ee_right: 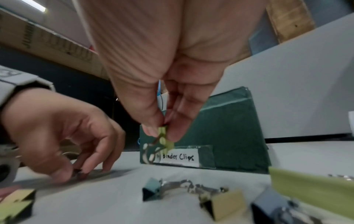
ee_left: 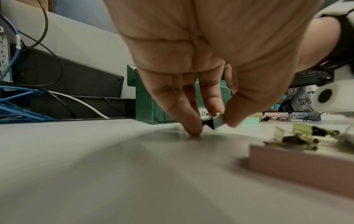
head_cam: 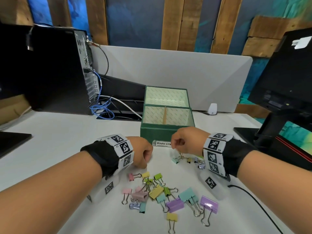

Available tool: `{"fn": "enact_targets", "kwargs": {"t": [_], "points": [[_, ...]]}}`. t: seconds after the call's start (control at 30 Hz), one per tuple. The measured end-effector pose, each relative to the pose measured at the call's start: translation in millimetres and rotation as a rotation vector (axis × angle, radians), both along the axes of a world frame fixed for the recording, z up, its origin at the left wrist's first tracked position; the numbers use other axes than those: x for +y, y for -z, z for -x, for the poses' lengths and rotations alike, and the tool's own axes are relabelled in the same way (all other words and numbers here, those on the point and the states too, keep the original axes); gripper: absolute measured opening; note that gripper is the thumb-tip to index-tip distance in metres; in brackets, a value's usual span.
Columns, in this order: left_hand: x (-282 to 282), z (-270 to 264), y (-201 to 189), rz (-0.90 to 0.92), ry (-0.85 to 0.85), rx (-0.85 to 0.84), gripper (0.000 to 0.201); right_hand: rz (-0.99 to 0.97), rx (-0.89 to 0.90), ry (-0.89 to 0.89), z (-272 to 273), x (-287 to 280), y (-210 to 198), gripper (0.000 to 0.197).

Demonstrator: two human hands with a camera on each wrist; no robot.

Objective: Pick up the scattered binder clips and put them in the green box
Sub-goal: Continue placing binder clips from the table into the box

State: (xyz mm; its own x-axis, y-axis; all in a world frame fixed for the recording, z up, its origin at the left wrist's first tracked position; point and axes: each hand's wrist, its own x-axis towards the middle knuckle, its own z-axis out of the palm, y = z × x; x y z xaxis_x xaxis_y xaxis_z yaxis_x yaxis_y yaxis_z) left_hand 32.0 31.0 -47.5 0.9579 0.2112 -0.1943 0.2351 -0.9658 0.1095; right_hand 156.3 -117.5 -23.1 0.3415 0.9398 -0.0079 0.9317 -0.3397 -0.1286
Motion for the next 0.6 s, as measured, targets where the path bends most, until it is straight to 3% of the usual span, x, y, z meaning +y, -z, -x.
{"fn": "enact_targets", "kwargs": {"t": [0.07,0.2,0.27,0.4,0.53,0.6], "points": [[0,0,0,0.002,-0.004,-0.010,0.011,-0.058,-0.022,0.015,-4,0,-8,0.019],[1,0,1,0.007,0.005,-0.025,0.013,-0.422,-0.107,0.135,-25,18,-38,0.017],[1,0,1,0.006,0.006,-0.032,0.013,-0.502,-0.111,0.177,-36,30,-45,0.018],[0,0,1,0.019,-0.006,-0.084,0.013,-0.295,-0.062,0.198,-48,37,-32,0.019],[4,0,1,0.028,0.021,-0.147,0.013,-0.238,-0.062,0.187,-38,18,-28,0.021],[5,-2,2,0.029,0.048,-0.156,0.014,-0.050,-0.068,0.154,-29,0,-26,0.024]]}}
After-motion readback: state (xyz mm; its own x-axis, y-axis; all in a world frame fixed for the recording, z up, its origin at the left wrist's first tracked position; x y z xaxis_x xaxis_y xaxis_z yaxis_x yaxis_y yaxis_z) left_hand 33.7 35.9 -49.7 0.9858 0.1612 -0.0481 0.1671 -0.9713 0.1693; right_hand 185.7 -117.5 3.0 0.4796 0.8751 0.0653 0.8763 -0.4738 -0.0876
